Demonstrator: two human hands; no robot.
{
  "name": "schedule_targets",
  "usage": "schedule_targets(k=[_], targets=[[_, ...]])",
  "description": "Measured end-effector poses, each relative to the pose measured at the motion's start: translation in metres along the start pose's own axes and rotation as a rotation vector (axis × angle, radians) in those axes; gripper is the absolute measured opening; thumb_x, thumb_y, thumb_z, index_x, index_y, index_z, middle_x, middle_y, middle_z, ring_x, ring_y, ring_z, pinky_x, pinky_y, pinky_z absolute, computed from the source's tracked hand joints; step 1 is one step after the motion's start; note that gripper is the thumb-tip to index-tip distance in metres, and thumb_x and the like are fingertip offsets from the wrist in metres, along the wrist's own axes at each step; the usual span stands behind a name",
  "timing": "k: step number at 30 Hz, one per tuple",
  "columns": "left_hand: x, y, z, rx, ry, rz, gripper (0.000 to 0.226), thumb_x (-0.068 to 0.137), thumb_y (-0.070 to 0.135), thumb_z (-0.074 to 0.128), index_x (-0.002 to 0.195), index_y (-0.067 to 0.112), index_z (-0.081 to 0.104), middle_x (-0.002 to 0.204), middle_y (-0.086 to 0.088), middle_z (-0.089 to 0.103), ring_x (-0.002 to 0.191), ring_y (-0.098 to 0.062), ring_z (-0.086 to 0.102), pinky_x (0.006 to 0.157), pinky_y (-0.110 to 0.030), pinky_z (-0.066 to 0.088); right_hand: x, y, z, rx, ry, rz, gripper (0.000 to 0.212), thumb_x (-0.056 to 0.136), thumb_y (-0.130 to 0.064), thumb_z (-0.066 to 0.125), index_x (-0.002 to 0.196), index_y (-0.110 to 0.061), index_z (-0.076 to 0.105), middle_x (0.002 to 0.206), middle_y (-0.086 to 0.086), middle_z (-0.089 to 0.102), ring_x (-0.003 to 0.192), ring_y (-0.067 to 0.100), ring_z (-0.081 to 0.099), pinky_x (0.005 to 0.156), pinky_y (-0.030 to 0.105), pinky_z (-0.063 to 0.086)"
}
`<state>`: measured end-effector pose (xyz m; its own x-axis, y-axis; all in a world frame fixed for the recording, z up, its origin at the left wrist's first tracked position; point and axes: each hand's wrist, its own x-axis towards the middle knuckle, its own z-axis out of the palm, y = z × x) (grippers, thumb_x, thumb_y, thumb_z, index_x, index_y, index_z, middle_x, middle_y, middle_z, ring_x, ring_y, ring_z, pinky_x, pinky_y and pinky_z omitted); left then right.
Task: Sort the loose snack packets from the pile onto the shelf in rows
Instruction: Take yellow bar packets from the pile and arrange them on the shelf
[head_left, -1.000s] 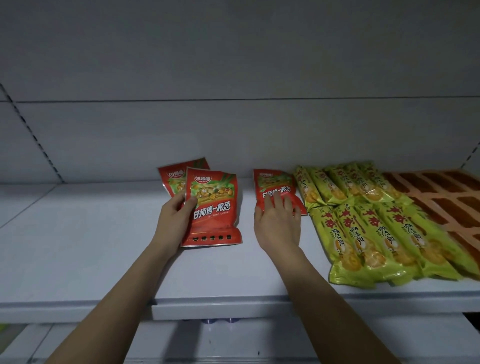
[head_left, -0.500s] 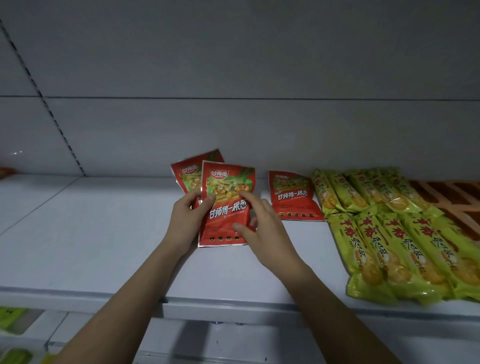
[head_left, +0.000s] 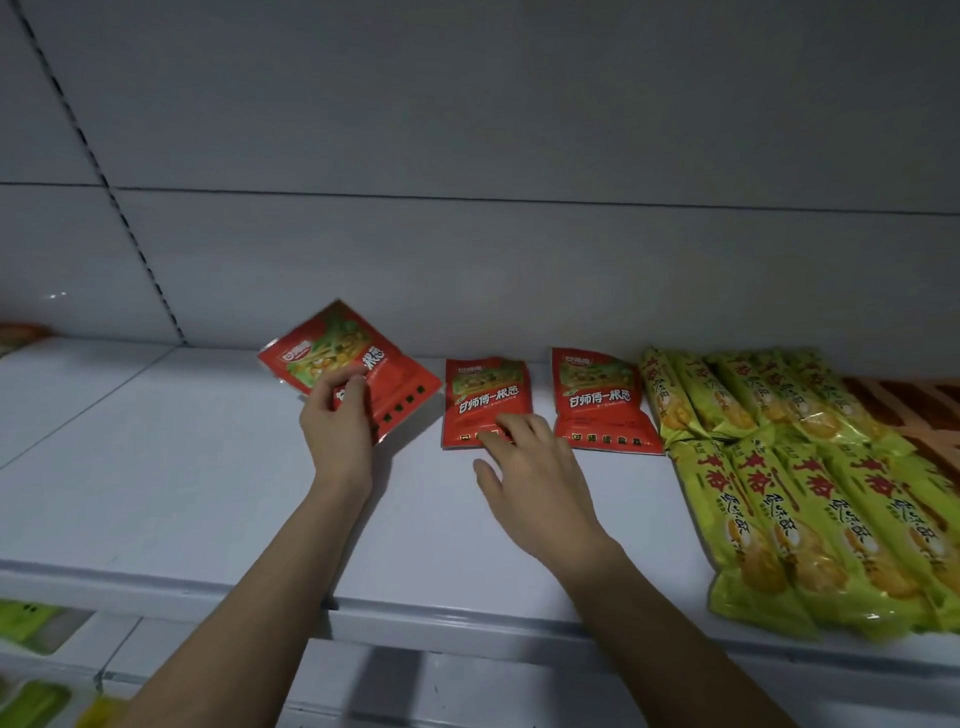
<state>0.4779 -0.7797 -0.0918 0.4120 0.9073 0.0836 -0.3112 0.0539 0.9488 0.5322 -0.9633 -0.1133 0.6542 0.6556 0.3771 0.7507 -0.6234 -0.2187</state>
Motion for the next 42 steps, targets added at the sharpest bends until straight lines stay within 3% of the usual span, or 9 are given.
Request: schedule_targets(k=[3,7,12,19,28,33,36,39,42], targets=[[-0.004,-0.002,0.004,0.065,-0.109,0.029,0.011,0.101,0.014,0.056,0.1,0.02,0.065,0.104,0.006,0.065,0.092,-0.01,0.068,0.064,-0.015,0.055,0.002,0.001,0.001,-0.013,-0.064,0.041,0.045,0.104,-0.04,0.036,0.142,-0.022,0.05,0.149,-0.002,0.044,0.138,0.019,0.036,0.112,0.039,0.033],[-0.007,-0.001,0.006,0.132,-0.19,0.051,0.015,0.102,0.017,0.056,0.095,0.027,0.066,0.105,0.01,0.064,0.096,-0.01,0.067,0.069,-0.018,0.055,0.002,-0.003,-0.002,-0.046,-0.042,0.03,0.046,0.103,-0.041,0.038,0.144,-0.021,0.048,0.15,0.0,0.043,0.139,0.021,0.036,0.113,0.04,0.031],[-0.01,0.0,0.008,0.154,-0.238,0.047,0.014,0.102,0.019,0.055,0.096,0.027,0.064,0.107,0.01,0.064,0.096,-0.011,0.067,0.067,-0.017,0.057,0.007,-0.003,-0.002,-0.056,-0.179,-0.012,0.056,0.105,-0.046,0.028,0.156,-0.023,0.025,0.164,0.0,0.02,0.152,0.02,0.011,0.123,0.04,0.005],[-0.012,-0.001,0.007,0.196,-0.265,0.05,0.009,0.102,0.019,0.055,0.104,0.02,0.064,0.108,0.008,0.063,0.096,-0.011,0.066,0.065,-0.014,0.056,0.004,-0.003,0.001,-0.079,-0.12,0.028,0.054,0.104,-0.047,0.029,0.151,-0.022,0.037,0.158,0.001,0.034,0.147,0.021,0.027,0.121,0.041,0.015],[-0.013,0.001,0.007,0.173,-0.32,0.019,0.016,0.101,0.016,0.057,0.092,0.025,0.065,0.108,0.007,0.064,0.097,-0.014,0.066,0.064,-0.015,0.055,0.006,0.0,0.0,-0.025,-0.145,0.09,0.055,0.105,-0.045,0.027,0.154,-0.021,0.03,0.161,0.001,0.027,0.149,0.021,0.019,0.123,0.041,0.011],[-0.015,0.007,0.006,0.138,-0.342,-0.048,0.015,0.1,0.011,0.057,0.092,0.02,0.066,0.107,0.003,0.066,0.095,-0.015,0.067,0.06,-0.016,0.054,0.007,-0.002,-0.003,0.101,-0.029,0.107,0.04,0.105,-0.032,0.037,0.14,-0.015,0.048,0.142,0.001,0.049,0.133,0.018,0.042,0.115,0.039,0.034],[-0.023,0.017,0.004,0.165,-0.426,-0.099,0.016,0.1,0.011,0.057,0.092,0.02,0.067,0.113,-0.005,0.067,0.094,-0.019,0.069,0.063,-0.022,0.057,0.004,-0.004,-0.022,0.243,0.071,0.179,0.035,0.106,-0.025,0.037,0.137,-0.016,0.05,0.136,-0.001,0.051,0.125,0.015,0.046,0.102,0.03,0.043],[-0.043,0.024,0.006,0.032,-0.545,-0.271,0.019,0.098,0.009,0.056,0.091,0.018,0.072,0.115,-0.013,0.07,0.097,-0.031,0.073,0.078,-0.045,0.061,-0.002,-0.006,-0.052,0.414,0.119,0.207,0.037,0.106,-0.028,0.037,0.141,-0.02,0.045,0.14,-0.005,0.043,0.126,0.009,0.041,0.099,0.024,0.037],[-0.072,0.029,0.016,-0.058,-0.717,-0.335,0.022,0.097,0.002,0.051,0.101,0.012,0.07,0.111,-0.012,0.071,0.092,-0.028,0.074,0.069,-0.038,0.06,-0.004,-0.007,-0.08,0.467,0.072,0.21,0.043,0.103,-0.034,0.046,0.145,-0.025,0.041,0.14,-0.004,0.038,0.121,0.01,0.044,0.094,0.026,0.039]])
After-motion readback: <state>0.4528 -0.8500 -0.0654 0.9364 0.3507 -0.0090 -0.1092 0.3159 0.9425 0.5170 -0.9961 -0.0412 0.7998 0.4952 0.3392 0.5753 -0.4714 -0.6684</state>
